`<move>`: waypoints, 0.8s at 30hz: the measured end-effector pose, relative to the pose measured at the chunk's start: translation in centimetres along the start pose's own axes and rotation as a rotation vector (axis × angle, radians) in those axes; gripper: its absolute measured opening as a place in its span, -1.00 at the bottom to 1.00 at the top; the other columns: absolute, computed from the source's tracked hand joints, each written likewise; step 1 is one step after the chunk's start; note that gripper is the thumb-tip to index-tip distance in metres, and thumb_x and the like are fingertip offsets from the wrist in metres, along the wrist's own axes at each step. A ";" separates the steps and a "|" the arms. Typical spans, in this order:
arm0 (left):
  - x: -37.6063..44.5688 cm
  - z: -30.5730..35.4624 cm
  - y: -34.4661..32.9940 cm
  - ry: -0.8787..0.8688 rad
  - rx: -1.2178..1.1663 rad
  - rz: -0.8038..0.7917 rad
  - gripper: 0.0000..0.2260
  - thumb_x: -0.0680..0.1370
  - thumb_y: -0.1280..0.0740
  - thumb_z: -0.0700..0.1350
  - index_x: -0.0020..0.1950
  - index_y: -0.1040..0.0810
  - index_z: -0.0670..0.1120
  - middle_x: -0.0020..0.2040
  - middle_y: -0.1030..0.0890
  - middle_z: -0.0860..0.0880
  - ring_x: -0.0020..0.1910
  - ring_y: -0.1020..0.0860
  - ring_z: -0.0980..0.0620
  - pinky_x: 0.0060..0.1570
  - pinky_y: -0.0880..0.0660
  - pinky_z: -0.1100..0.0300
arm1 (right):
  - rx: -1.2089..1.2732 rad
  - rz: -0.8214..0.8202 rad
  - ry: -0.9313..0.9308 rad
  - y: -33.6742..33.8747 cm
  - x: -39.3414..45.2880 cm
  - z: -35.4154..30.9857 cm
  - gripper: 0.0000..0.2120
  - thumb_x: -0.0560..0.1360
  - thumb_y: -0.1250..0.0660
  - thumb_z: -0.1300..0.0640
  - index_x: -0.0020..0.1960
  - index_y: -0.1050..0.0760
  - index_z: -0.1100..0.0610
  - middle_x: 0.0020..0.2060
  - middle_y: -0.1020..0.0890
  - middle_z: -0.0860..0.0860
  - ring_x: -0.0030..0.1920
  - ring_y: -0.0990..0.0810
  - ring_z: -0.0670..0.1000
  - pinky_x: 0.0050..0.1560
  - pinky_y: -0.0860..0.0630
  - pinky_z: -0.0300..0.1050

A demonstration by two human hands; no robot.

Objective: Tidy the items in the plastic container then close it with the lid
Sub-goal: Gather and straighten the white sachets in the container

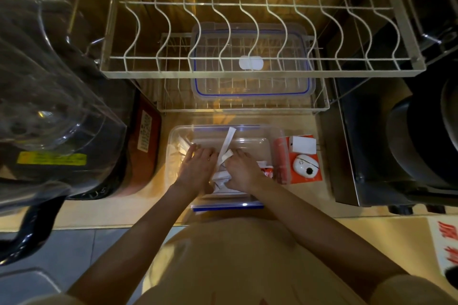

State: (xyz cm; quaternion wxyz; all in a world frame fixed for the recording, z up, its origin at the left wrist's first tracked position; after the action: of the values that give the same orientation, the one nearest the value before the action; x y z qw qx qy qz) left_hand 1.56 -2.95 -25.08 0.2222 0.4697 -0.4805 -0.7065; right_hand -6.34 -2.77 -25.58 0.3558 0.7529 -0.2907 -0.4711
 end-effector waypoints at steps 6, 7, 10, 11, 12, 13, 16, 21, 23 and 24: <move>0.8 0.0 0.5 0.035 0.008 0.017 -0.37 0.38 -0.41 -0.02 0.39 -0.26 -0.08 0.38 -0.37 -0.07 0.42 -0.26 -0.07 0.47 0.01 -0.01 | 0.093 0.025 -0.024 0.3 0.2 0.3 -0.62 0.43 -0.37 0.15 0.22 -0.48 0.23 0.19 -0.54 0.20 0.22 -0.47 0.17 0.21 -0.38 -0.05; 1.0 -0.1 0.6 0.048 -0.001 0.016 -0.40 0.39 -0.41 -0.04 0.38 -0.27 -0.07 0.37 -0.39 -0.07 0.41 -0.27 -0.07 0.46 0.00 -0.01 | 0.099 0.036 -0.023 0.3 0.2 0.3 -0.62 0.44 -0.36 0.17 0.23 -0.47 0.23 0.19 -0.55 0.20 0.22 -0.47 0.17 0.21 -0.38 -0.05; 1.8 -0.2 0.8 0.063 0.002 0.009 -0.47 0.40 -0.40 -0.05 0.34 -0.34 -0.06 0.31 -0.47 -0.07 0.35 -0.36 -0.07 0.41 -0.10 0.01 | 0.050 0.065 -0.035 0.6 0.2 0.4 -0.58 0.45 -0.35 0.15 0.28 -0.43 0.24 0.25 -0.51 0.20 0.28 -0.42 0.17 0.26 -0.35 -0.02; 2.0 -0.3 0.9 0.064 0.016 0.001 -0.50 0.40 -0.40 -0.04 0.31 -0.36 -0.06 0.28 -0.50 -0.07 0.32 -0.40 -0.07 0.38 -0.15 0.02 | 0.030 0.078 -0.039 0.8 0.2 0.5 -0.56 0.45 -0.35 0.13 0.30 -0.42 0.24 0.27 -0.49 0.20 0.30 -0.39 0.16 0.28 -0.32 -0.01; 2.3 -0.3 1.0 0.067 0.027 -0.007 -0.53 0.41 -0.39 -0.03 0.28 -0.39 -0.06 0.25 -0.53 -0.07 0.29 -0.43 -0.07 0.36 -0.18 0.02 | 0.014 0.092 -0.044 1.0 0.1 0.7 -0.54 0.45 -0.36 0.11 0.31 -0.42 0.23 0.29 -0.47 0.19 0.32 -0.37 0.16 0.30 -0.30 0.00; 2.5 -0.3 1.1 0.072 0.031 -0.013 -0.56 0.41 -0.39 -0.03 0.25 -0.42 -0.06 0.21 -0.56 -0.07 0.26 -0.45 -0.07 0.35 -0.20 0.02 | -0.003 0.098 -0.052 1.3 0.1 0.9 -0.52 0.45 -0.36 0.09 0.32 -0.41 0.22 0.31 -0.45 0.18 0.33 -0.35 0.16 0.31 -0.28 0.00; 2.7 -0.1 1.3 0.080 0.018 0.000 -0.65 0.44 -0.36 -0.06 0.21 -0.46 -0.05 0.14 -0.61 -0.07 0.20 -0.50 -0.05 0.32 -0.22 0.03 | -0.071 0.070 -0.100 1.8 -0.2 2.2 -0.46 0.46 -0.33 0.01 0.38 -0.34 0.18 0.37 -0.37 0.15 0.37 -0.30 0.14 0.35 -0.22 0.02; 2.7 0.0 1.6 0.107 -0.058 0.001 -0.73 0.49 -0.27 -0.07 0.18 -0.49 -0.04 0.12 -0.61 -0.07 0.23 -0.48 -0.05 0.36 -0.15 0.02 | -0.045 0.085 -0.175 2.8 -1.1 4.4 -0.39 0.40 -0.38 -0.02 0.38 -0.28 0.11 0.34 -0.42 0.11 0.35 -0.35 0.13 0.36 -0.22 0.08; 2.6 0.0 1.9 0.125 -0.121 0.006 -0.74 0.50 -0.25 -0.08 0.18 -0.49 -0.04 0.14 -0.60 -0.07 0.25 -0.46 -0.04 0.38 -0.12 0.02 | 0.005 0.069 -0.209 3.3 -1.4 5.0 -0.41 0.39 -0.40 0.07 0.36 -0.29 0.13 0.31 -0.44 0.13 0.32 -0.38 0.15 0.33 -0.26 0.07; 2.6 0.1 1.9 0.130 -0.155 0.004 -0.74 0.50 -0.25 -0.08 0.18 -0.50 -0.04 0.14 -0.60 -0.07 0.25 -0.46 -0.04 0.38 -0.12 0.03 | 0.026 0.064 -0.215 3.6 -1.6 5.2 -0.42 0.39 -0.39 0.12 0.35 -0.29 0.15 0.30 -0.45 0.14 0.29 -0.41 0.16 0.30 -0.31 0.06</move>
State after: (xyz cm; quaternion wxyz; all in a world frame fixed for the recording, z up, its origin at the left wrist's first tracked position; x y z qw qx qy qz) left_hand 0.00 -5.71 -24.50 0.2900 0.4952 -0.4099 -0.7090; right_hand -12.11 -4.93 -23.46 0.3276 0.6928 -0.3572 -0.5339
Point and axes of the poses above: each hand's wrist, its own x-axis towards the middle knuckle, its own y-axis out of the back of the hand, z = x × y, the point moved 7 cm from there along x, towards the middle knuckle
